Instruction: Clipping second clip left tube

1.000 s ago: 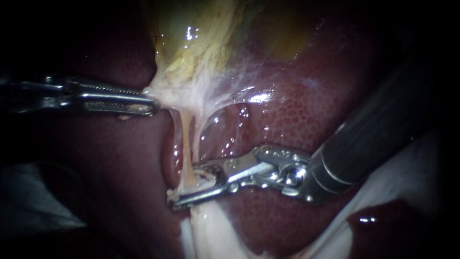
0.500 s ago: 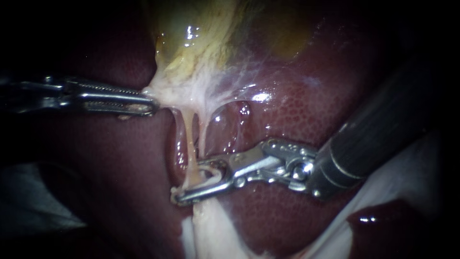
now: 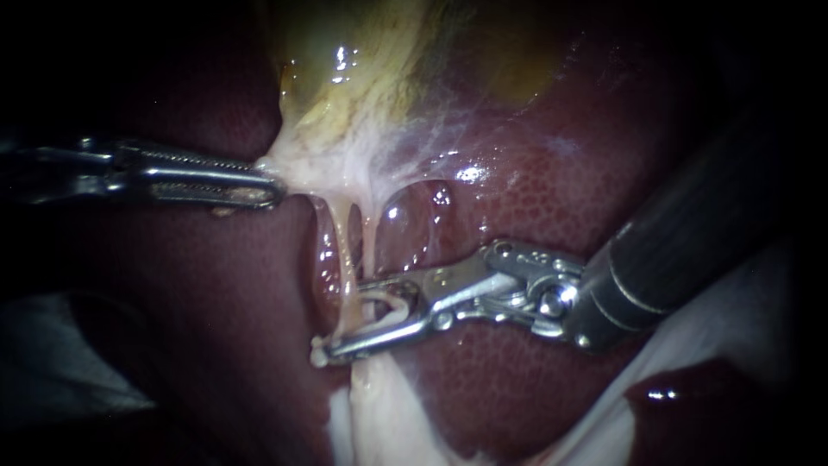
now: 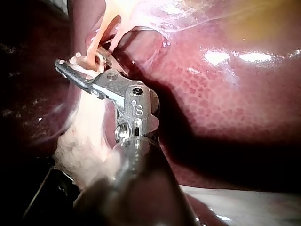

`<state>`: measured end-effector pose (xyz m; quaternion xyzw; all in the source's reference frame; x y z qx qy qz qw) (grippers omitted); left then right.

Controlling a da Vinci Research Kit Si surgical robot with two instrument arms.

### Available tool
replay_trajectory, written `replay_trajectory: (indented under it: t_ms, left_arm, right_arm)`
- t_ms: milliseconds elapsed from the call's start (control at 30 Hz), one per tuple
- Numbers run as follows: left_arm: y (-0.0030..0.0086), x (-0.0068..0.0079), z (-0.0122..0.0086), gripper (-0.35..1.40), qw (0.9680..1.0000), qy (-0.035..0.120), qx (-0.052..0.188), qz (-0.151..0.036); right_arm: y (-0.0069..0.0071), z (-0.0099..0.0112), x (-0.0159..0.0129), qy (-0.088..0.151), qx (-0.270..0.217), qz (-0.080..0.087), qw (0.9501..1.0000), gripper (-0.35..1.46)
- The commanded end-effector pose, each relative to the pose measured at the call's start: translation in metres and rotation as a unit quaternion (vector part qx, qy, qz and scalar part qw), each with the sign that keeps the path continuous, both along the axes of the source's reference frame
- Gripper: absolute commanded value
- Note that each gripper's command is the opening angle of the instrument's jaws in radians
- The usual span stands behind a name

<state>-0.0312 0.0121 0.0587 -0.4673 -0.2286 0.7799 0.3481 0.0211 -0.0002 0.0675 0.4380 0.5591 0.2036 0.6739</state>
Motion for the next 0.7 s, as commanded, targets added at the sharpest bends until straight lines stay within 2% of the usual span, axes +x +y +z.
replay_trajectory:
  t_ms: [33, 367, 700]
  left_arm:
    - [0.0000, 0.0000, 0.0000, -0.35, 1.0000, 0.000, 0.000, 0.000]
    - [0.0000, 0.0001, 0.0000, -0.35, 1.0000, 0.000, 0.000, 0.000]
    - [0.0000, 0.0000, 0.0000, -0.35, 1.0000, 0.000, 0.000, 0.000]
  right_arm:
    - [0.0000, 0.0000, 0.0000, 0.000, 0.000, 0.000, 1.0000, 0.49]
    - [0.0007, 0.0000, -0.0020, 0.005, 0.003, -0.006, 1.0000, 0.49]
    - [0.0000, -0.0007, -0.0014, 0.020, 0.004, -0.027, 0.9994, 0.48]
